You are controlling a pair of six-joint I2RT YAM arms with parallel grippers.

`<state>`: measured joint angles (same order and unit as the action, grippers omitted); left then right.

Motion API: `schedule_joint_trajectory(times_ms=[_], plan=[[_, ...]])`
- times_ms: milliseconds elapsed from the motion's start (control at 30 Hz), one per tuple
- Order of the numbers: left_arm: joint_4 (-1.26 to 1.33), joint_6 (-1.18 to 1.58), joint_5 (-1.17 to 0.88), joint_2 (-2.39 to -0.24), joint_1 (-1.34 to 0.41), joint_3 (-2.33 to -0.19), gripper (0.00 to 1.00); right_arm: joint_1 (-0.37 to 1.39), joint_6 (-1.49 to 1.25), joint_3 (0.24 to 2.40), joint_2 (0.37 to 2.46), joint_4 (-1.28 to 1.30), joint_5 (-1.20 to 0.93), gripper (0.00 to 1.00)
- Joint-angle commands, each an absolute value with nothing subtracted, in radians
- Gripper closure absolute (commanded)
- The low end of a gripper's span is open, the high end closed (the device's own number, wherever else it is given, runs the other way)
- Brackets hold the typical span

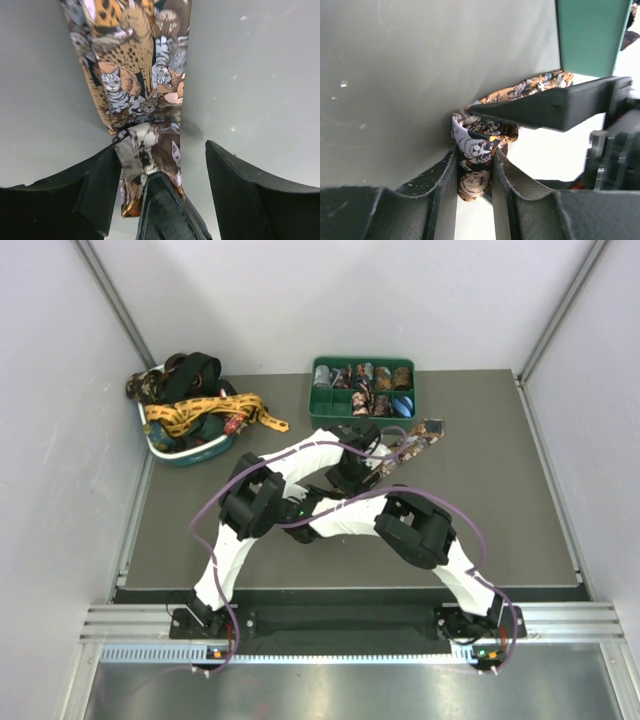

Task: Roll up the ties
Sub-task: Roll the tie

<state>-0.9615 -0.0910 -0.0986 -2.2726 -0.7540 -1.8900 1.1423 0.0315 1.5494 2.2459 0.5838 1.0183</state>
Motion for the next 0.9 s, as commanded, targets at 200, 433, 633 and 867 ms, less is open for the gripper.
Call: schedule_joint_trajectory(times_ms=[200, 433, 633, 867], plan=[[-0.494, 0.038, -0.231, -1.938, -0.677, -1.614, 0.22, 1.137, -0.034, 1.476, 2.137, 0.5, 0.876, 0.8], [-0.112, 0.139, -0.285, -1.674, -0.566, -1.286, 0.18, 1.135, -0.034, 1.437, 2.097, 0.457, 0.824, 0.81], [0.077, 0.245, -0.256, -1.525, -0.485, -1.089, 0.19, 1.128, -0.023, 1.399, 2.03, 0.404, 0.753, 0.81], [0.173, 0.365, -0.149, -1.41, -0.428, -0.925, 0.19, 1.075, -0.02, 1.303, 1.905, 0.305, 0.557, 0.81]])
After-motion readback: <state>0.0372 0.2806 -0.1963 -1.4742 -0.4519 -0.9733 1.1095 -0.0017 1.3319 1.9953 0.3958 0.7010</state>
